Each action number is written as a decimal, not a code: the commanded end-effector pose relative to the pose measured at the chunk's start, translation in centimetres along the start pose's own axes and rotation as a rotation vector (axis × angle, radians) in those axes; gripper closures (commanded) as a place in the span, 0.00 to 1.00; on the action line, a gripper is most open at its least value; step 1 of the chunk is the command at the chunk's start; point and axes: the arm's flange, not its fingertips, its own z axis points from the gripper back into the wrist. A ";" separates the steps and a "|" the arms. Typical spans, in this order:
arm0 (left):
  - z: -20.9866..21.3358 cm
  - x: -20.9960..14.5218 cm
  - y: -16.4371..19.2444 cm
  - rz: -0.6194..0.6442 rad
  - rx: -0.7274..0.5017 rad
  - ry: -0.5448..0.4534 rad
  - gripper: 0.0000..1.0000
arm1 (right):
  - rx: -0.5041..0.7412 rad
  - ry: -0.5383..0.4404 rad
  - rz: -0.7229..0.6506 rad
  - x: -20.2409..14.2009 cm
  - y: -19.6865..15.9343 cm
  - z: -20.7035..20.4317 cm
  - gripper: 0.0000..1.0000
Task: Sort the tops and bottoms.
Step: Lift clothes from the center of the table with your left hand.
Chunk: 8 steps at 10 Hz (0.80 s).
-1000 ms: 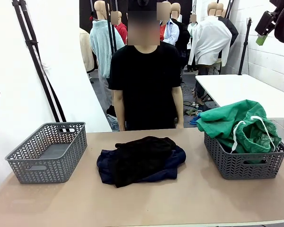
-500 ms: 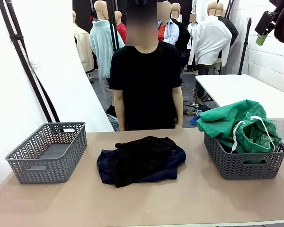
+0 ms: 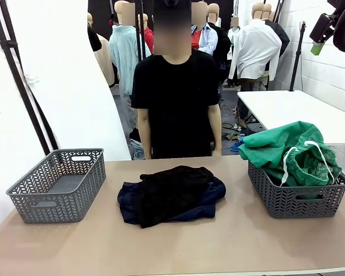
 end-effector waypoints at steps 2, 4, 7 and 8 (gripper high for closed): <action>0.0 0.0 -0.1 0.018 -0.001 -0.004 0.00 | 0.018 0.000 0.005 -0.2 0.1 -0.2 0.00; 0.0 0.0 -0.1 0.018 -0.001 -0.004 0.00 | 0.018 0.000 0.005 -0.2 0.1 -0.2 0.00; 0.0 0.0 -0.1 0.018 -0.001 -0.004 0.00 | 0.000 0.000 0.000 0.0 0.0 0.0 0.00; 0.0 0.0 -0.1 0.018 -0.001 -0.004 0.00 | -0.119 0.012 -0.080 -2.6 -3.6 0.6 0.00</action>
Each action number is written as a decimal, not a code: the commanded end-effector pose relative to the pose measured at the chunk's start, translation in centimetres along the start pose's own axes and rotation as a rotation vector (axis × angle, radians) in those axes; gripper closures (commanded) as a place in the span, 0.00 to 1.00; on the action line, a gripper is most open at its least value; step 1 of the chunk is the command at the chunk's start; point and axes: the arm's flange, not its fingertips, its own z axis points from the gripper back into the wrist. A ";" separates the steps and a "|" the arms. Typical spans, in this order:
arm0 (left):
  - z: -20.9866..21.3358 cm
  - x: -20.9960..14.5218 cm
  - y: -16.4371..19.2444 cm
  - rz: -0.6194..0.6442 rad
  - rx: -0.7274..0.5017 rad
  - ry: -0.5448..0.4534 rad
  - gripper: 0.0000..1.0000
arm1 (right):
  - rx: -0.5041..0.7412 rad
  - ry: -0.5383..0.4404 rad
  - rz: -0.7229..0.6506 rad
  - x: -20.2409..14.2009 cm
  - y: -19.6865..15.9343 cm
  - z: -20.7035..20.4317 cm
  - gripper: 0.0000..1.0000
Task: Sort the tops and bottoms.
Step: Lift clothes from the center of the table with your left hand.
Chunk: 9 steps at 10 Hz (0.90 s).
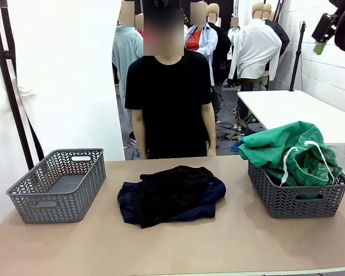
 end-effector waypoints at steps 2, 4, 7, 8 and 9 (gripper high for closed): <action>0.1 0.0 -0.1 0.017 -0.001 -0.005 0.00 | -0.167 0.054 -0.210 -6.9 -8.8 -0.4 0.00; 0.1 0.0 -0.1 0.017 -0.001 -0.005 0.00 | -0.156 0.146 -0.344 -12.2 -13.9 -3.4 0.00; 0.1 0.0 -0.1 0.017 -0.001 -0.005 0.00 | -0.027 0.235 -0.498 -19.2 -17.7 -10.1 0.00; 0.1 0.0 -0.1 0.017 -0.001 -0.005 0.00 | 0.004 0.215 -0.507 -19.6 -17.5 -10.6 0.00; 0.1 0.0 -0.1 0.017 -0.001 -0.005 0.00 | -0.064 0.253 -0.459 -19.5 -18.4 -8.6 0.00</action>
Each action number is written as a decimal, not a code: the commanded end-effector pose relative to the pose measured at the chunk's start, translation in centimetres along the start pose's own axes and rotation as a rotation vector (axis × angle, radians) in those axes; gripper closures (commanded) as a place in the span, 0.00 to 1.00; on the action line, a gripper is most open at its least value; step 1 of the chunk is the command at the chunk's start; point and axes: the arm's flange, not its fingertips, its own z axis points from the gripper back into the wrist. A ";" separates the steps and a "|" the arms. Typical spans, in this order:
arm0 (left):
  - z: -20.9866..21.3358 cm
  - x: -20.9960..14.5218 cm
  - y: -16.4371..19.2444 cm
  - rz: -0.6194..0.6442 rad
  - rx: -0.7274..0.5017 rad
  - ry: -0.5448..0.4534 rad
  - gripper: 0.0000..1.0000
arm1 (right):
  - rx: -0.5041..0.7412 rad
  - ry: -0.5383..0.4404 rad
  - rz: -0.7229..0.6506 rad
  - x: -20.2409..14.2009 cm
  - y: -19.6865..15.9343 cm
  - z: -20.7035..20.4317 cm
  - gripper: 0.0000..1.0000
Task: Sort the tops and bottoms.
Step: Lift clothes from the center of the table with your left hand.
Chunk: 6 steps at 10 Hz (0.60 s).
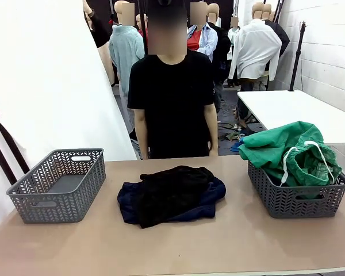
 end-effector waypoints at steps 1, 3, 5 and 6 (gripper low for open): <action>0.0 0.0 -0.1 0.017 -0.001 -0.004 0.00 | -0.040 -0.025 0.028 0.3 0.2 2.4 0.00; 1.3 -0.9 -3.0 -0.138 -0.054 -0.020 0.00 | -0.040 -0.025 0.028 0.3 0.2 2.4 0.00; 4.1 -3.6 -10.2 -0.416 -0.123 -0.098 0.00 | -0.040 -0.025 0.028 0.3 0.2 2.4 0.00; 5.3 -4.3 -13.2 -0.496 -0.144 -0.131 0.00 | -0.040 -0.025 0.028 0.3 0.2 2.4 0.00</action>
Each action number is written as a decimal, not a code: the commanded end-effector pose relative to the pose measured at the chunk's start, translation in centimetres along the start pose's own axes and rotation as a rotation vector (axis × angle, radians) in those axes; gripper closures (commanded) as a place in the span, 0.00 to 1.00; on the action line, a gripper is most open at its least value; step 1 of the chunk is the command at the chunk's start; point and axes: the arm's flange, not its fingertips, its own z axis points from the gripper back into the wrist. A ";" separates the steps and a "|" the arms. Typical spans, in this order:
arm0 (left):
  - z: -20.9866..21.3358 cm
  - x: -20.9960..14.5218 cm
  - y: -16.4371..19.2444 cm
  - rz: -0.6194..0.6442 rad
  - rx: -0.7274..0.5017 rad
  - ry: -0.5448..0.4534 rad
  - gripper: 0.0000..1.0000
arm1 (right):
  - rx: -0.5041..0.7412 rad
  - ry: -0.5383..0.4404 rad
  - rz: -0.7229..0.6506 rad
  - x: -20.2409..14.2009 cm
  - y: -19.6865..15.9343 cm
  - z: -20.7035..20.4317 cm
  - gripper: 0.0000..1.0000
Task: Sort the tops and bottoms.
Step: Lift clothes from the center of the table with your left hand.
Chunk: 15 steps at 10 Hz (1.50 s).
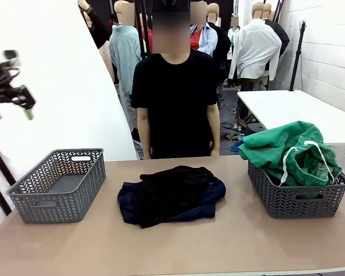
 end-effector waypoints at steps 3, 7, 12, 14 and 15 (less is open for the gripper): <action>-0.7 0.2 -9.6 -0.381 -0.047 0.021 0.00 | -0.008 0.015 0.010 -0.4 0.0 -0.2 0.00; -2.2 -0.9 -13.3 -0.420 -0.052 0.057 0.00 | -0.008 0.015 0.010 -0.4 0.0 -0.2 0.00; -3.2 -0.2 -15.1 -0.501 -0.063 0.060 0.00 | -0.008 0.015 0.010 -0.4 0.0 -0.2 0.00; -4.0 1.6 -19.3 -0.695 -0.096 0.054 0.00 | -0.008 0.015 0.010 -0.4 0.0 -0.2 0.00; -4.4 2.3 -21.2 -0.748 -0.103 0.065 0.00 | -0.008 0.015 0.010 -0.4 0.0 -0.2 0.00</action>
